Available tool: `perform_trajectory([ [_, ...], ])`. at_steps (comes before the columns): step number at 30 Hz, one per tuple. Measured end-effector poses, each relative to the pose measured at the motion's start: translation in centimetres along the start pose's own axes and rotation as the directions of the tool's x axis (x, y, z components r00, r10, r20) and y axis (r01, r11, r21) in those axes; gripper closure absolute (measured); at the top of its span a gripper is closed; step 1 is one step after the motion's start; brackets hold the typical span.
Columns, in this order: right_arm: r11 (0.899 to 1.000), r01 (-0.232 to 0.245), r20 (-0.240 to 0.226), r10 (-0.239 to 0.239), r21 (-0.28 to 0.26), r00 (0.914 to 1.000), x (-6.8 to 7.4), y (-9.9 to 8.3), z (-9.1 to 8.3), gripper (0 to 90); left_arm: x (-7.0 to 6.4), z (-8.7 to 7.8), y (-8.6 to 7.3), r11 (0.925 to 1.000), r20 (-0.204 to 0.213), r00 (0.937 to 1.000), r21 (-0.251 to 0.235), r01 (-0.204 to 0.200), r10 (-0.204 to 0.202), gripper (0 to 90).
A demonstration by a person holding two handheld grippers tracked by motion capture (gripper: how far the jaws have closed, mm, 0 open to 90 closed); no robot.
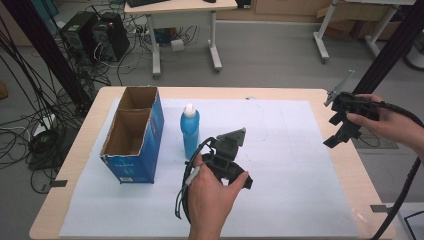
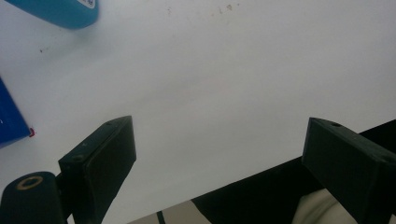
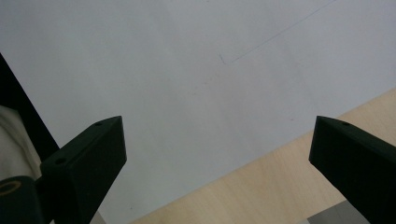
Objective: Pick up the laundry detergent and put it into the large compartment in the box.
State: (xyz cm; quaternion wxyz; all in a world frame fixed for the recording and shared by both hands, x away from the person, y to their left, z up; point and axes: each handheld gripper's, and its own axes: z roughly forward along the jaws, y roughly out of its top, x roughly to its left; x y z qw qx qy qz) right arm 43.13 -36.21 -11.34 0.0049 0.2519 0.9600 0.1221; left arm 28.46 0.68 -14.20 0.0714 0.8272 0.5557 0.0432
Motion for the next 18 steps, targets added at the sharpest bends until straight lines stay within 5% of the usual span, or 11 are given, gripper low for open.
perform_trajectory([
  [18, 1.000, 0.002, 0.005, -0.002, 0.005, 1.0000, 0.16, 0.07, 0.03, 4.0, -0.15, -0.43, 0.02, 1.0000, -0.009, 1.0000, 0.009, 0.000, 0.000, 10.2],
])
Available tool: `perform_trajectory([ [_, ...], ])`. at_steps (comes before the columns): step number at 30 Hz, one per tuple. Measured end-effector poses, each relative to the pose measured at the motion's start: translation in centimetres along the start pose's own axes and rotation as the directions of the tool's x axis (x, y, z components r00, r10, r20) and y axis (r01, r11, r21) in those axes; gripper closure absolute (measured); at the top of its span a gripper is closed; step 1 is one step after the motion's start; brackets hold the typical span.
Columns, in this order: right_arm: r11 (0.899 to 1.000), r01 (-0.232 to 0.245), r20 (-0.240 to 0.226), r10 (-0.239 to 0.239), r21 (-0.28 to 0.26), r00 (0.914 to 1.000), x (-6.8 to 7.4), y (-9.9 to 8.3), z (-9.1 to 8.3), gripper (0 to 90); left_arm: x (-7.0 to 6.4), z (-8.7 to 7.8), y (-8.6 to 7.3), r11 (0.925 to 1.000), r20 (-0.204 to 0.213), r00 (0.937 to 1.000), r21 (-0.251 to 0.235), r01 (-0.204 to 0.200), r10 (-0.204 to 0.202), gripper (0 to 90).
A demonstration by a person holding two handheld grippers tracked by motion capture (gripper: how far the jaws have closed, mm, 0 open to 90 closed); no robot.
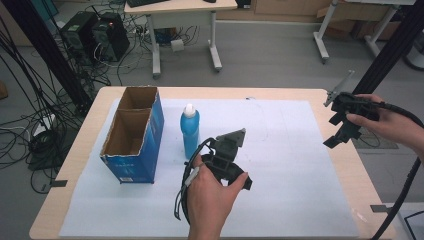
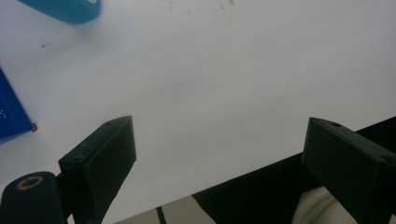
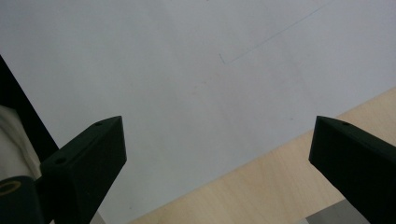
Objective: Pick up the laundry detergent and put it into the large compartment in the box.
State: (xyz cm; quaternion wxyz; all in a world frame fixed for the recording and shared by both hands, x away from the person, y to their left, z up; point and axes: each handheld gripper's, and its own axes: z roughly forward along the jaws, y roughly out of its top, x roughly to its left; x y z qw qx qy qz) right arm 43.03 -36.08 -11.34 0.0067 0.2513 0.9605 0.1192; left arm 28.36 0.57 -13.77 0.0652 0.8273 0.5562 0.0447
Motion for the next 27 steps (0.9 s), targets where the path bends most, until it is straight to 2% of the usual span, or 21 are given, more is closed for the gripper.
perform_trajectory([
  [6, 1.000, 0.002, -0.003, -0.002, 0.002, 1.0000, 0.0, 0.1, 0.1, 4.0, -0.3, -0.8, 0.1, 1.0000, -0.014, 0.9999, 0.002, -0.006, 0.006, 10.0],
  [9, 1.000, 0.007, 0.000, -0.007, -0.003, 1.0000, 0.1, 0.1, 0.1, 4.0, -0.4, -2.4, 0.3, 0.9998, -0.044, 0.9990, -0.018, -0.005, 0.004, 9.9],
  [12, 1.000, 0.010, 0.000, -0.010, -0.001, 0.9999, 0.1, 0.1, 0.0, 4.0, -0.4, -3.1, 0.4, 0.9997, -0.059, 0.9982, -0.025, -0.004, 0.003, 9.5],
  [13, 1.000, 0.009, -0.001, -0.009, -0.001, 1.0000, 0.1, 0.1, 0.0, 4.0, -0.4, -4.1, 0.6, 0.9993, -0.071, 0.9975, -0.036, -0.008, 0.005, 9.5],
  [15, 1.000, 0.010, -0.001, -0.010, 0.000, 1.0000, 0.2, 0.1, 0.0, 4.0, -0.4, -4.5, 0.6, 0.9991, -0.078, 0.9970, -0.043, -0.008, 0.004, 9.4],
  [17, 1.000, 0.013, 0.000, -0.013, 0.001, 0.9999, 0.3, 0.2, 0.0, 4.0, -0.3, -6.1, 0.9, 0.9974, -0.099, 0.9951, -0.071, -0.008, 0.001, 9.2],
  [18, 1.000, 0.013, 0.000, -0.013, 0.002, 0.9999, 0.3, 0.2, 0.0, 4.0, -0.3, -6.1, 0.9, 0.9974, -0.099, 0.9951, -0.071, -0.008, 0.001, 9.1],
  [19, 1.000, 0.011, -0.001, -0.011, 0.002, 0.9999, 0.3, 0.2, 0.1, 4.0, -0.1, -7.3, 1.1, 0.9951, -0.114, 0.9934, -0.098, -0.003, -0.008, 8.9],
  [20, 1.000, 0.011, -0.001, -0.011, 0.002, 0.9999, 0.3, 0.2, 0.1, 4.0, -0.1, -7.3, 1.1, 0.9951, -0.114, 0.9934, -0.098, -0.003, -0.008, 8.7],
  [23, 1.000, 0.012, -0.005, -0.012, 0.005, 0.9999, 0.3, 0.3, 0.2, 4.1, 0.3, -9.1, 1.8, 0.9919, -0.143, 0.9893, -0.127, 0.008, -0.026, 7.5],
  [24, 1.000, 0.012, -0.005, -0.012, 0.005, 0.9999, 0.3, 0.3, 0.2, 4.1, 0.3, -9.1, 1.8, 0.9919, -0.143, 0.9893, -0.127, 0.008, -0.026, 7.4],
  [25, 1.000, 0.013, -0.004, -0.013, 0.008, 0.9999, 0.3, 0.4, 0.3, 3.9, 0.7, -9.8, 2.2, 0.9901, -0.146, 0.9887, -0.139, 0.015, -0.035, 7.4],
  [26, 1.000, 0.013, -0.005, -0.013, 0.008, 0.9999, 0.3, 0.4, 0.3, 4.0, 0.7, -9.8, 2.2, 0.9901, -0.146, 0.9887, -0.139, 0.015, -0.035, 7.3],
  [27, 1.000, 0.015, -0.006, -0.015, 0.009, 0.9999, 0.3, 0.5, 0.3, 4.0, 1.3, -10.4, 2.8, 0.9881, -0.151, 0.9872, -0.151, 0.029, -0.052, 7.3],
])
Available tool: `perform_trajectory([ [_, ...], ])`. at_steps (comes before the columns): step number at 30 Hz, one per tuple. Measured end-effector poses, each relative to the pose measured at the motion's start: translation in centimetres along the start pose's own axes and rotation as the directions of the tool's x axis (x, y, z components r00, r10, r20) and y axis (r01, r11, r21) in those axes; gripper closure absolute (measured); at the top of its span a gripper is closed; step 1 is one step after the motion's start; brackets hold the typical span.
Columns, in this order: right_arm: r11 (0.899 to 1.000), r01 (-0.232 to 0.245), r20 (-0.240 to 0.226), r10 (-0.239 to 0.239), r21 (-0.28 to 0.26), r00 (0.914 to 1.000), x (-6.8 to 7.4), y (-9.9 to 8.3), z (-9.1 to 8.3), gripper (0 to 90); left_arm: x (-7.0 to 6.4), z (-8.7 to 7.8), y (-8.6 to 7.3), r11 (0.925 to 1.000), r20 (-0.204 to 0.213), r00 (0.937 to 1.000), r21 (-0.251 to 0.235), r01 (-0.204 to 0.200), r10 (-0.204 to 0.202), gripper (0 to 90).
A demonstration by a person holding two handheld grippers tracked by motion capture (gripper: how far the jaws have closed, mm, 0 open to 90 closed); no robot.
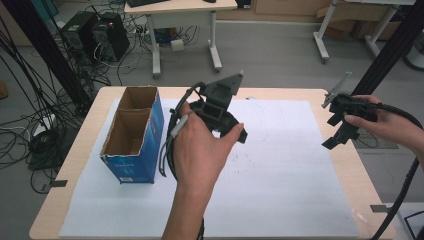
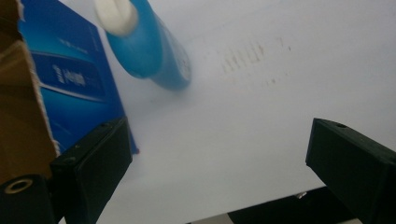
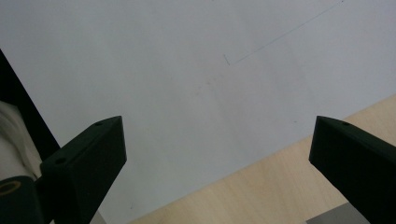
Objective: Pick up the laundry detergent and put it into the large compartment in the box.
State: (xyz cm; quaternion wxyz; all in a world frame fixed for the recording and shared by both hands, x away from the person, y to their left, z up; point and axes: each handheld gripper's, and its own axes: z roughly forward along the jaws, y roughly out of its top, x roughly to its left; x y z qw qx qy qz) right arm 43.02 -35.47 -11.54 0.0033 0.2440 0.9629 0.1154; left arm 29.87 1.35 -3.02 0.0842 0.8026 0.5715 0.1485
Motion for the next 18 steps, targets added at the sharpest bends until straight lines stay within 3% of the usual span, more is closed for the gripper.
perform_trajectory([
  [3, 1.000, 0.004, 0.001, -0.004, 0.000, 1.0000, 0.0, 0.0, 0.1, 4.0, 0.7, -0.2, 0.5, 0.9996, -0.006, 0.9997, -0.013, 0.025, -0.025, 7.2],
  [8, 1.000, 0.011, -0.005, -0.011, 0.006, 0.9999, 0.0, 0.2, 0.4, 4.0, 3.1, 0.1, 2.1, 0.9952, 0.003, 0.9954, -0.018, 0.096, -0.096, 7.1],
  [11, 1.000, 0.015, -0.007, -0.015, 0.008, 0.9999, -0.1, 0.3, 0.5, 4.0, 3.7, 0.3, 2.6, 0.9931, 0.000, 0.9934, -0.021, 0.115, -0.115, 6.9],
  [12, 1.000, 0.012, -0.007, -0.012, 0.009, 0.9999, -0.1, 0.4, 0.5, 4.0, 4.5, 0.6, 3.0, 0.9907, 0.009, 0.9909, -0.022, 0.134, -0.134, 6.9],
  [18, 1.000, 0.012, -0.008, -0.012, 0.024, 0.9999, -0.5, 0.8, 0.9, 4.0, 6.2, 2.1, 4.7, 0.9848, 0.014, 0.9847, -0.006, 0.174, -0.173, 6.3],
])
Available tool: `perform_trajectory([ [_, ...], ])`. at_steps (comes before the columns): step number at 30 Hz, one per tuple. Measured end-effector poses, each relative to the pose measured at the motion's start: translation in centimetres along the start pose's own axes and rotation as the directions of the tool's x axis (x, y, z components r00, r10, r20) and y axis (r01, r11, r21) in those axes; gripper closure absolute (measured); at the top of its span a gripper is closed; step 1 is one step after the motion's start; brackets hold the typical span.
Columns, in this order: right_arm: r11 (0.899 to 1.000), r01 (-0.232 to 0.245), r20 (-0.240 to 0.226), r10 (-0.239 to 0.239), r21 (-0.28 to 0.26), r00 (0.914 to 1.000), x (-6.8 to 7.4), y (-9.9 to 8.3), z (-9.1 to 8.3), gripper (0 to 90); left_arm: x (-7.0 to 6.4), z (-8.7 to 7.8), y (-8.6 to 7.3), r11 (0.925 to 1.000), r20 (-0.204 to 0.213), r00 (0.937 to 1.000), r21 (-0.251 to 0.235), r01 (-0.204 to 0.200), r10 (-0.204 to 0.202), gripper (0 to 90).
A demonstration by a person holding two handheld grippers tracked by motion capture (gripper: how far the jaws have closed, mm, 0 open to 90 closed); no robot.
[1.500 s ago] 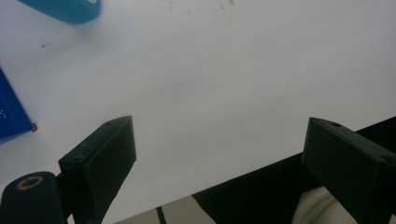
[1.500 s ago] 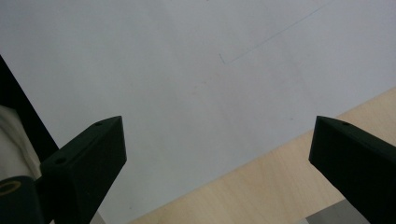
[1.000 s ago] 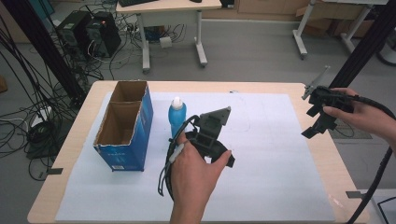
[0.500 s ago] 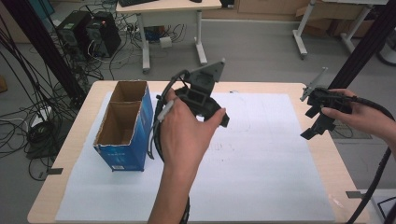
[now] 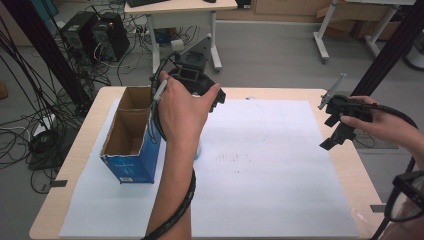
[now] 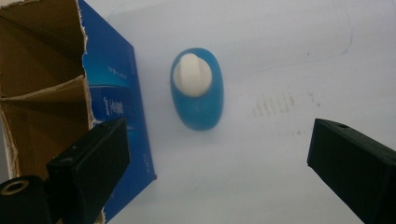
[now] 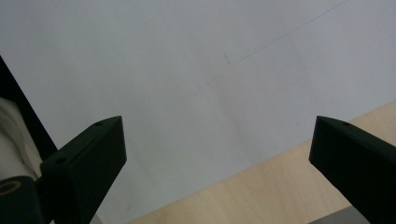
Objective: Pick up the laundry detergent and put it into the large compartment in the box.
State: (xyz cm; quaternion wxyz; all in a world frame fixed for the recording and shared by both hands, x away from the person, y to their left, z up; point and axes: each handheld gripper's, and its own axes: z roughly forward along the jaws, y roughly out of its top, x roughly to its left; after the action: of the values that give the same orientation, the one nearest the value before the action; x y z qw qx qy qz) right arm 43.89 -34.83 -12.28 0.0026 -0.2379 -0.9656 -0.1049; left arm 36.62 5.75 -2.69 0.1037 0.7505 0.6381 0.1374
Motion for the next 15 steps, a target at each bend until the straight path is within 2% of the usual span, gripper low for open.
perform_trajectory([
  [8, 1.000, 0.010, -0.003, -0.010, 0.010, 0.9999, -0.6, 0.6, 0.7, 4.0, 1.3, 2.0, 2.1, 0.9990, 0.014, 0.9992, 0.026, 0.037, -0.038, 6.3],
  [15, 1.000, 0.008, -0.011, -0.008, 0.016, 0.9999, -1.2, 0.8, 1.1, 4.0, 1.7, 3.9, 3.5, 0.9970, 0.013, 0.9982, 0.051, 0.058, -0.059, 6.4],
])
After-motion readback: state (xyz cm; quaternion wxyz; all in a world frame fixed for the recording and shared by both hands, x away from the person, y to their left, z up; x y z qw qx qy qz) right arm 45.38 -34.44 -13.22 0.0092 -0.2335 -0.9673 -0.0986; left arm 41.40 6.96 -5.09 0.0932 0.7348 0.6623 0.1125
